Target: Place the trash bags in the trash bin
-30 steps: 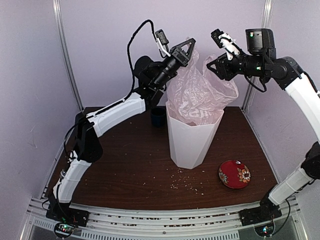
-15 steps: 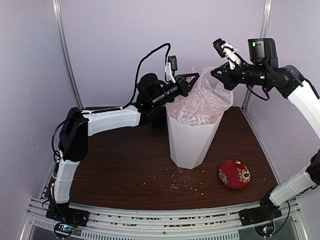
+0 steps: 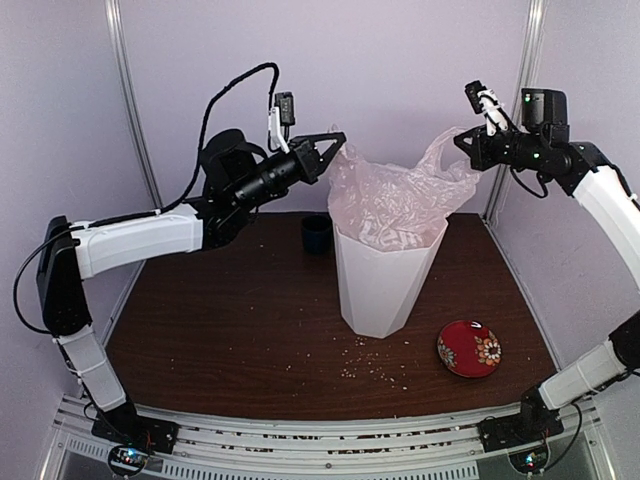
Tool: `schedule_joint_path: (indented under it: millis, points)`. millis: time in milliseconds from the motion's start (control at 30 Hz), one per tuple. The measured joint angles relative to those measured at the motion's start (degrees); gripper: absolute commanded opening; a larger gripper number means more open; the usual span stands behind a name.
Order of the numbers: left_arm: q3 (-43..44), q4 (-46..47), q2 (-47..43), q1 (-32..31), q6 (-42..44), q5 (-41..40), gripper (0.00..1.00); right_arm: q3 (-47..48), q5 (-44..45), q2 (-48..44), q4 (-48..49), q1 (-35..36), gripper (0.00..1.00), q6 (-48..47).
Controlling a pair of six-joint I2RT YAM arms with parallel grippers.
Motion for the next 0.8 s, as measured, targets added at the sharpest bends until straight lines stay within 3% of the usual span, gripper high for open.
schedule_joint_path:
  millis: [233, 500, 800]
  points:
    - [-12.76, -8.7, -10.49, 0.31, -2.43, 4.85, 0.0, -8.11, -6.8, -2.08, 5.62, -5.88, 0.0, 3.54]
    - [-24.61, -15.54, -18.73, 0.31, -4.57, 13.62, 0.0, -24.39, -11.3, -14.99, 8.9, -5.88, 0.0, 5.51]
    - [-29.29, -27.08, -24.74, 0.44, -1.64, 14.71, 0.0, -29.92, -11.43, -20.46, 11.04, -6.58, 0.0, 5.44]
